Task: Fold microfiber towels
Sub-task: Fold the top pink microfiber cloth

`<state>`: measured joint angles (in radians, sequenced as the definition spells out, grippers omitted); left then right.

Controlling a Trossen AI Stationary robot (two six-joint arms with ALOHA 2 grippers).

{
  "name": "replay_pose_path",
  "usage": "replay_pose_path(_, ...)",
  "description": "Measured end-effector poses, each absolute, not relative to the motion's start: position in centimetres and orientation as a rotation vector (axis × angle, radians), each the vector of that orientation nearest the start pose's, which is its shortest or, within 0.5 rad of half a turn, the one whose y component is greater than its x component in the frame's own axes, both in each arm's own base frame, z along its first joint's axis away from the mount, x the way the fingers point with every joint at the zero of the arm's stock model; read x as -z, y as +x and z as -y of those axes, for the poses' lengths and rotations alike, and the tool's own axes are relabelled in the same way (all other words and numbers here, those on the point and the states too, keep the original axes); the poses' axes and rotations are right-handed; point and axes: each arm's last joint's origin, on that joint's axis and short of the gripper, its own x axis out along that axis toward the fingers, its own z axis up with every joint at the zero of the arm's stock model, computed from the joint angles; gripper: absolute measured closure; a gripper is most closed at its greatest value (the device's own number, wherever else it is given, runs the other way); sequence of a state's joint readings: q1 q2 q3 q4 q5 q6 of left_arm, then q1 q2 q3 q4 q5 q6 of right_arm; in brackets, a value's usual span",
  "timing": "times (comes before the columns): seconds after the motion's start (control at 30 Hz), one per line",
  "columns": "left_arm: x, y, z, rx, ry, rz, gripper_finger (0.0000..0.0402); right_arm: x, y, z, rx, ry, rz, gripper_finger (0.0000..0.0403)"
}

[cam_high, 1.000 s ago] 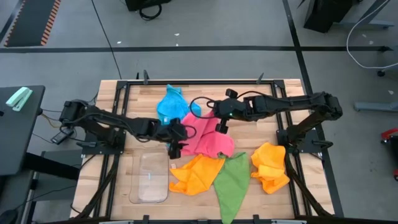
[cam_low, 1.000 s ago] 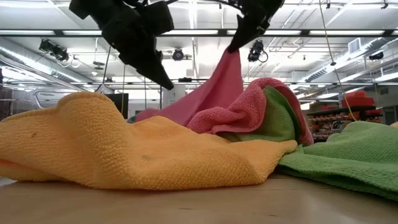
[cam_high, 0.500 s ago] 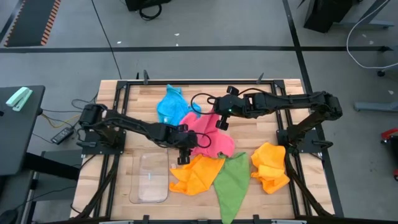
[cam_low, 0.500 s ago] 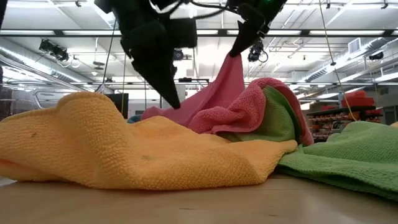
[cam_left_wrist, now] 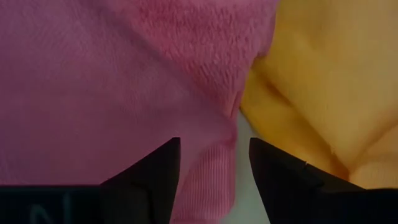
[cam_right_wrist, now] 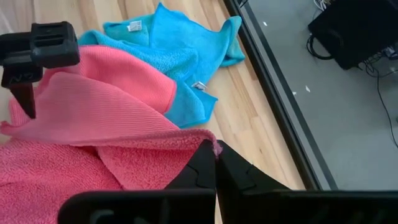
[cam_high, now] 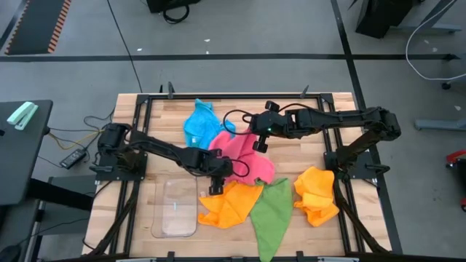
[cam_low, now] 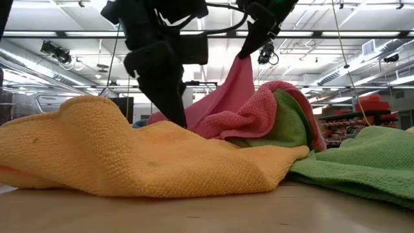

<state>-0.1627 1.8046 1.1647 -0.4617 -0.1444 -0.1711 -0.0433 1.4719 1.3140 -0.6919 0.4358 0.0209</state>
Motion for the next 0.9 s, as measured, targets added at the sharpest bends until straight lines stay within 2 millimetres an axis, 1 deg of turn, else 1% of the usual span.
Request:
replay_pose_path(0.27,-16.1,35.8,5.5,-0.077,0.02,-1.105,0.0227,-31.6,30.6,2.5,0.46,-0.145,-0.846,0.0402)
replay_pose_path(0.47,-16.1,35.9,5.5,-0.076,0.019,-1.095,0.0248,-31.5,30.6,2.5,0.45,-0.141,-0.849,0.0402)
replay_pose_path(0.6,-16.1,36.0,5.5,-0.076,0.019,-1.093,0.0271,-31.5,30.6,2.4,0.396,-0.124,-0.857,0.0396)
replay_pose_path(0.8,-16.1,36.0,5.5,-0.075,0.019,-1.09,0.0304,-31.5,30.6,2.4,0.393,-0.098,-0.854,0.0391)
replay_pose_path(0.9,-16.1,36.0,5.5,-0.057,0.049,-1.091,0.0326,-31.4,30.6,2.3,0.383,-0.091,-0.854,0.039)
